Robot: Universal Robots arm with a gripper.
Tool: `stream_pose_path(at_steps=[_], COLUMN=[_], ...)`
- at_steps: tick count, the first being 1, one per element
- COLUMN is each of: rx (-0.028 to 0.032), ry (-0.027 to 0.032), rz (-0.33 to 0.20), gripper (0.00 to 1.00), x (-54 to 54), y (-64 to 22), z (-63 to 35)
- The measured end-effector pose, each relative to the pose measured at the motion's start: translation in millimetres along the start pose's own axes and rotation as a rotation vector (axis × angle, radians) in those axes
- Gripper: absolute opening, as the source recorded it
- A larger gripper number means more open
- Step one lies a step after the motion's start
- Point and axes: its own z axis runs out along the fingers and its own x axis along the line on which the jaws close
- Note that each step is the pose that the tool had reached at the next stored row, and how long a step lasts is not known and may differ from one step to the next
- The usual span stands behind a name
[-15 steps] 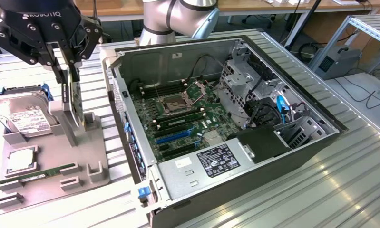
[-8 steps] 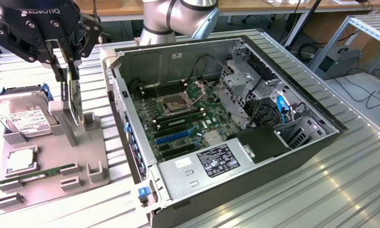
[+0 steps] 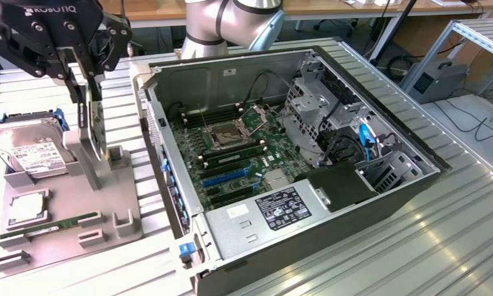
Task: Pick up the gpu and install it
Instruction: 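Pick up the gpu and move the gpu toward the slot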
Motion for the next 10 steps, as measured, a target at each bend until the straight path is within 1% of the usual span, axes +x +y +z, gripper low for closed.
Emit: stream_pose_path(at_steps=[6, 10], rx=[0.0, 0.0], ry=[0.0002, 0.0002], rz=[0.0, 0.0], gripper=[0.27, 0.27], x=[-0.1, -0.2], y=[0.2, 0.2], z=[-4.2, -4.4])
